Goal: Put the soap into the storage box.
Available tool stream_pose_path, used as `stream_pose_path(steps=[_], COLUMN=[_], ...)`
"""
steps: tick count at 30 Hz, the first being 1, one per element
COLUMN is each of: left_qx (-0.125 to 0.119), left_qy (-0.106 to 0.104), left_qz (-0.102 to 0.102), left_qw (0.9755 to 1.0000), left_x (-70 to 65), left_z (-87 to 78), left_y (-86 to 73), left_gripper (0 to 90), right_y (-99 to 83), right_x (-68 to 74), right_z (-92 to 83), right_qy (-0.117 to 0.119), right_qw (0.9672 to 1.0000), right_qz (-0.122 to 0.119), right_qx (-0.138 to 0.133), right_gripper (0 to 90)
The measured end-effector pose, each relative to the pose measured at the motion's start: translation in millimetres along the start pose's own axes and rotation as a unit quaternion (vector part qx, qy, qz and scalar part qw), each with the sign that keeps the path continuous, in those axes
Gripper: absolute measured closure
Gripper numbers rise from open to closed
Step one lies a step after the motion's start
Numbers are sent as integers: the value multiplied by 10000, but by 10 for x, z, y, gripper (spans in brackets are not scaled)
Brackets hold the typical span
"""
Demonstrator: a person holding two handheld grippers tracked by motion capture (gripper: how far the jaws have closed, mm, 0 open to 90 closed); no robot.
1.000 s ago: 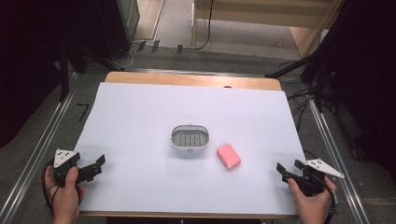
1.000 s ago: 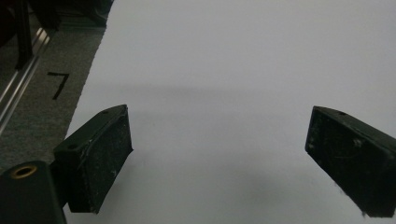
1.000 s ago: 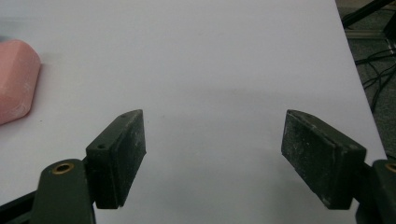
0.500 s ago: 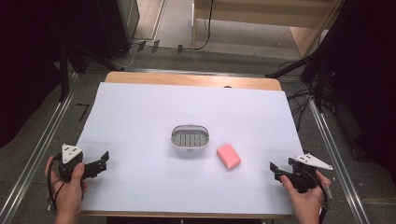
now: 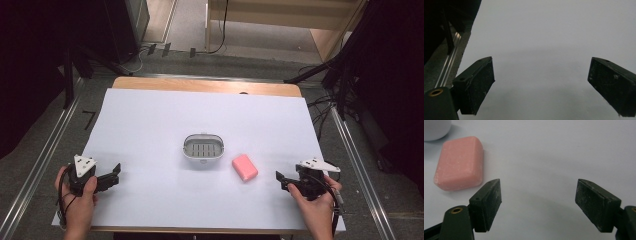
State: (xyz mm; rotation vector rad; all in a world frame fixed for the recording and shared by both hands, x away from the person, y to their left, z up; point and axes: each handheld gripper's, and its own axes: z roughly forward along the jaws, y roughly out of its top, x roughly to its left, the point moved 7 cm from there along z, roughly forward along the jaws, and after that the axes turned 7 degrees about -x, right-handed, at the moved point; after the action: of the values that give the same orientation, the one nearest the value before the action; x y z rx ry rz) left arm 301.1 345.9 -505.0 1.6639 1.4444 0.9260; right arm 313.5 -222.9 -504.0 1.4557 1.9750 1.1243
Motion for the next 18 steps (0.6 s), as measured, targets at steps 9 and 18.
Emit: stream_pose_path(steps=[9, 18], left_qx=[28, 72], left_qy=[-82, -121], left_qz=[-135, -141], left_qw=[9999, 9998], left_x=[20, 15], left_z=[3, 13], left_y=[-3, -6], left_gripper=[74, 74], right_y=[156, 242], right_x=[211, 352], right_z=[113, 178], right_qy=[162, 303], right_qw=[9997, 9992], right_qz=[-178, -265], right_qx=[44, 80], right_gripper=[202, 202])
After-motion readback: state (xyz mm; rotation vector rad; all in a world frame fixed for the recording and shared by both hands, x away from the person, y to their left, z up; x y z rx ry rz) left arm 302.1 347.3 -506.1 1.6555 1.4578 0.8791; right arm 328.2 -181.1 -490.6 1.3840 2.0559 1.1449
